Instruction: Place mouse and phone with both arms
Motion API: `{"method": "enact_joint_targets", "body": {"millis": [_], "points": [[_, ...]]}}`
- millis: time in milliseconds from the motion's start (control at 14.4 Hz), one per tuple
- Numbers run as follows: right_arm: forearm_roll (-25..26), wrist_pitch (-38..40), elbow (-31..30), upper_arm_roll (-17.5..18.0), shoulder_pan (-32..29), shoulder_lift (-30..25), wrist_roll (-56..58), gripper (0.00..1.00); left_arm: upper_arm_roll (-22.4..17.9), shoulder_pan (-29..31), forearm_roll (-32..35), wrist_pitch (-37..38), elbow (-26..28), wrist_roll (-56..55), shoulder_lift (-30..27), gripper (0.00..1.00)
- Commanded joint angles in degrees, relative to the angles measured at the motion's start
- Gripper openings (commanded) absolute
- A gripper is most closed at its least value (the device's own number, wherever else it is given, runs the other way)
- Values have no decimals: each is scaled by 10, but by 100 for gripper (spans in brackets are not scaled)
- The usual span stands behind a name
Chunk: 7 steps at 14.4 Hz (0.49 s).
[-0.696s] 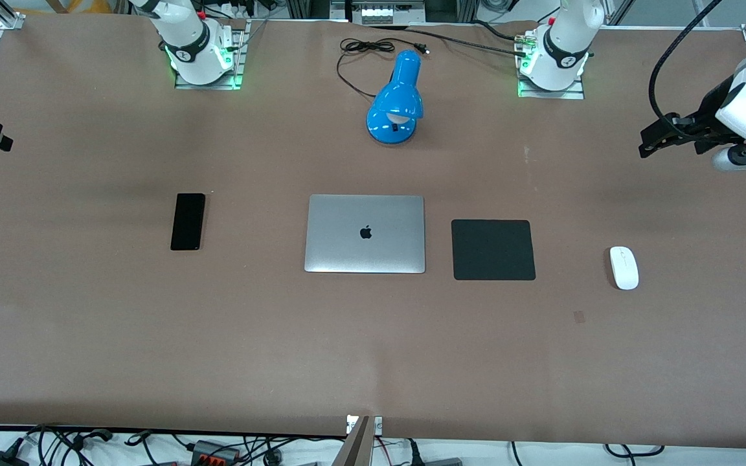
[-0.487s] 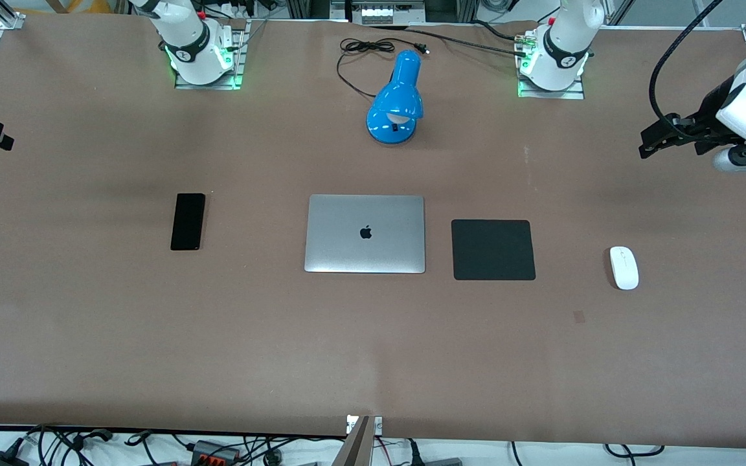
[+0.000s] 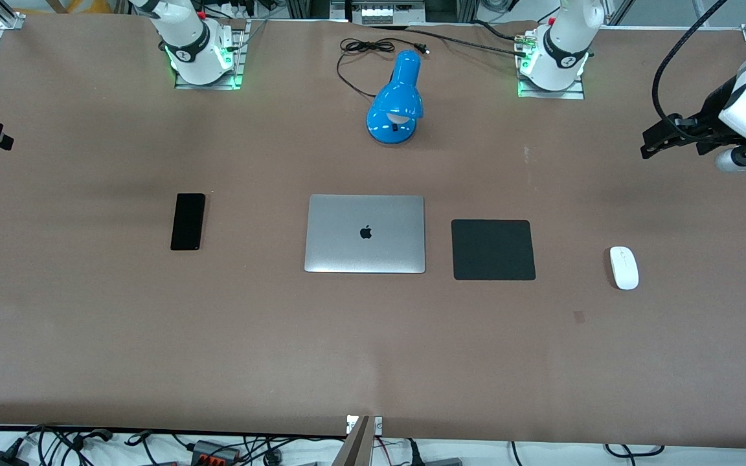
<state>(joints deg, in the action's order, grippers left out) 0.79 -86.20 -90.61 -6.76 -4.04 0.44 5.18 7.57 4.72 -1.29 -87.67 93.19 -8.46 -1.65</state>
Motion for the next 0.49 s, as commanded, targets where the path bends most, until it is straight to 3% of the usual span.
{"method": "enact_joint_targets", "body": {"millis": [0, 418], "points": [[3, 8, 7, -1, 3, 1, 3, 100, 1, 1, -6, 11, -25, 12, 10, 100], [3, 5, 7, 0, 2, 21, 6, 100, 1, 0, -6, 12, -28, 11, 16, 100]]}}
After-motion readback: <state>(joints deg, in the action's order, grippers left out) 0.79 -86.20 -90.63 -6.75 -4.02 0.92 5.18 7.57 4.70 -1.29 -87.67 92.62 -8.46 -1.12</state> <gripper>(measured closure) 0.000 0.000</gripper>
